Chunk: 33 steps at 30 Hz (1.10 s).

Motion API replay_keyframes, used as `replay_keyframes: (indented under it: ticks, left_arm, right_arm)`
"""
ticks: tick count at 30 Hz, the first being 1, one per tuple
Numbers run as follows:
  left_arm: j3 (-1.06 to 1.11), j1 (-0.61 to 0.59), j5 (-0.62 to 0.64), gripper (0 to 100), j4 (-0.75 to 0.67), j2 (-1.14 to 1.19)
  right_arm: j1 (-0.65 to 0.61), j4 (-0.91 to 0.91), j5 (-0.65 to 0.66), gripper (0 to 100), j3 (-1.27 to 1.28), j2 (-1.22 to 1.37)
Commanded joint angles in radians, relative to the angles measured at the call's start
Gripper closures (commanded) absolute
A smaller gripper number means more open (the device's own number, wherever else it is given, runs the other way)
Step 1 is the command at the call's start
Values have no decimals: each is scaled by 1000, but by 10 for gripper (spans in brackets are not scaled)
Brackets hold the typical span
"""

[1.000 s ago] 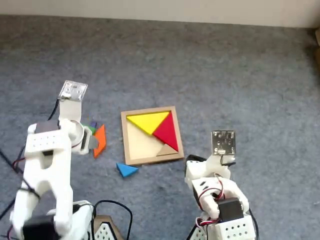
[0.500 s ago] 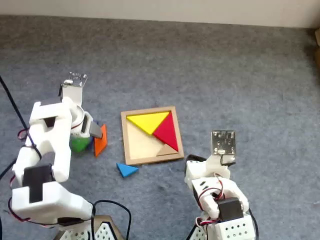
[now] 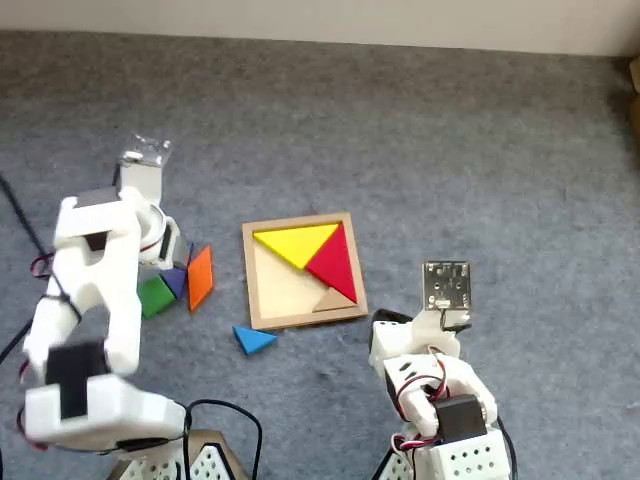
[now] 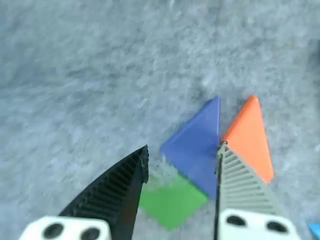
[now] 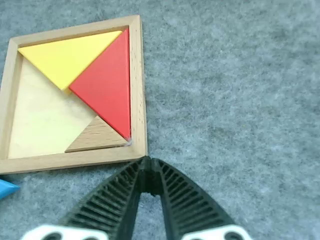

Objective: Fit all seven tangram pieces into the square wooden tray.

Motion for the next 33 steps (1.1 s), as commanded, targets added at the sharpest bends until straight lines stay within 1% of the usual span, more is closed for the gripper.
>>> replay_keyframes:
  ticks: [1,3,5,7,9,12,14,16,21,27,33]
  left_arm:
    - [-10,-39,2,708,132,-219]
    - [16,-70,-49,656,173,-294]
    - [50,-102,-126,625,178,-349]
    - [84,-139,-213,627,178,-369]
    - [107,-170,-336,636,173,-363]
    - [148,-186,-491,652,106,-318]
    - [166,-185,-545,662,57,-275]
    - [166,-182,-566,670,23,-223]
    - [139,-180,-568,671,-72,-77]
    - [107,-180,-565,672,-87,59]
    - [114,-168,-562,793,-84,35]
  right_arm:
    - [12,7,11,995,137,18]
    - [12,7,11,995,137,18]
    - [12,7,11,995,137,18]
    - [12,7,11,995,137,18]
    - [12,7,11,995,137,18]
    - [12,7,11,995,137,18]
    - [12,7,11,995,137,18]
    - [12,7,11,995,137,18]
    - [12,7,11,995,137,18]
    - [12,7,11,995,137,18]
    - [12,7,11,995,137,18]
